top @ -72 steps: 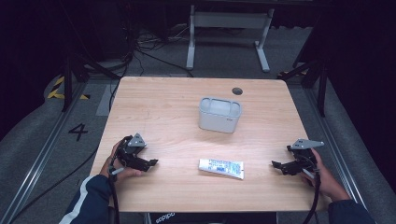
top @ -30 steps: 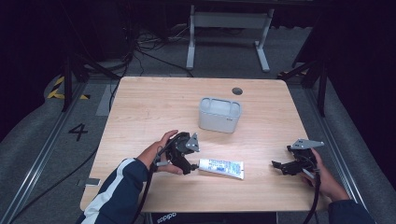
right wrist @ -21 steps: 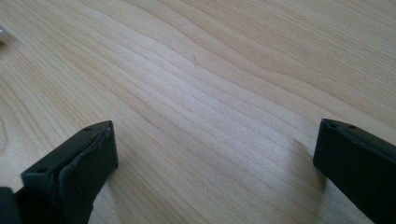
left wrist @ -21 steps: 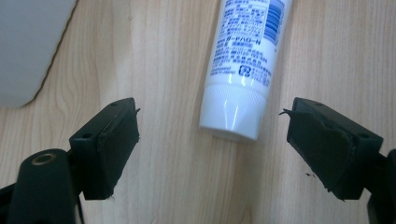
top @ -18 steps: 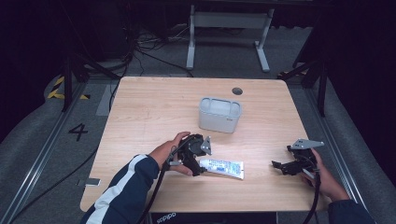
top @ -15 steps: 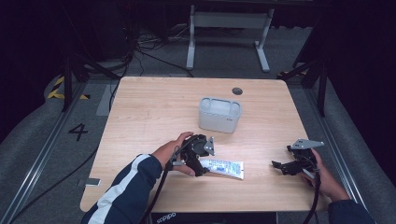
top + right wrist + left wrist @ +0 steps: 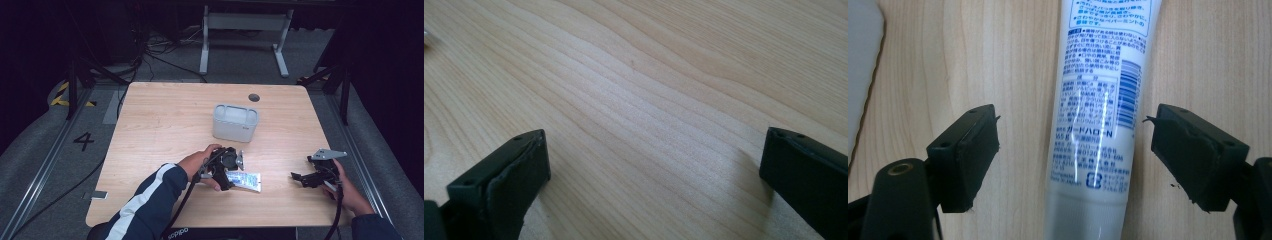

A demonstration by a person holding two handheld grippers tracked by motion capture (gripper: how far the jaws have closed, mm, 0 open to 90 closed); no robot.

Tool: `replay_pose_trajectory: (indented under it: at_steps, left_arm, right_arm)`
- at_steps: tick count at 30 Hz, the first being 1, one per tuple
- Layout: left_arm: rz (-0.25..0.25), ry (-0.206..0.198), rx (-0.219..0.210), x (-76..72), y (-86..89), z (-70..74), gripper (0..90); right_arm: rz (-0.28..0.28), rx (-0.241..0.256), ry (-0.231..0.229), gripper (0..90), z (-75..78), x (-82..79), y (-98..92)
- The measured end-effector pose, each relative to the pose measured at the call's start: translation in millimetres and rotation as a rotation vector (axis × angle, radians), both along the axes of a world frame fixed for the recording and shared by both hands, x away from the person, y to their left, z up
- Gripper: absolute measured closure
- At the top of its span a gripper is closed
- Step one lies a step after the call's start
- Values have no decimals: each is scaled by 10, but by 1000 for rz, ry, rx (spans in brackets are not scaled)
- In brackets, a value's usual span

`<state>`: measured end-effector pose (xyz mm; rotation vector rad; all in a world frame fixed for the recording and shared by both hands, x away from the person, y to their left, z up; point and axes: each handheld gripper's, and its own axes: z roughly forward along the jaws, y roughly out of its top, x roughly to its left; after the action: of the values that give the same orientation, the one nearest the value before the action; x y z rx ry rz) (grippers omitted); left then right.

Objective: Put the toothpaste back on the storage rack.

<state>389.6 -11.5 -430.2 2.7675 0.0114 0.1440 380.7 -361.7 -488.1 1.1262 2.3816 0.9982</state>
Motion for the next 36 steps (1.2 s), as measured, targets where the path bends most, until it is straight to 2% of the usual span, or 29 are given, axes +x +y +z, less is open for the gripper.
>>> replay_pose_trajectory:
  at_steps: [10, 13, 16, 21, 26, 34, 36]
  left_arm:
    - [-45, -1, 34, -9, -227, -90, 205]
    - [-54, 13, 41, -8, -280, -126, 221]
    - [-51, 22, 67, 6, -330, -175, 244]
    - [-60, 41, 61, 31, -353, -179, 258]
    - [-101, 90, 85, 38, -375, -158, 373]
    - [-79, 120, 83, 64, -377, -156, 427]
    - [-84, 109, 85, 59, -379, -154, 437]
  right_arm:
    - [0, 0, 0, 0, 0, 0, 0]
    - [0, -1, 0, 0, 0, 0, 0]
    - [0, 0, 0, 0, 0, 0, 0]
    - [0, 0, 0, 0, 0, 0, 0]
    - [0, -1, -1, 0, 0, 0, -1]
    - [0, 0, 0, 0, 0, 0, 0]
    - [0, 0, 0, 0, 0, 0, 0]
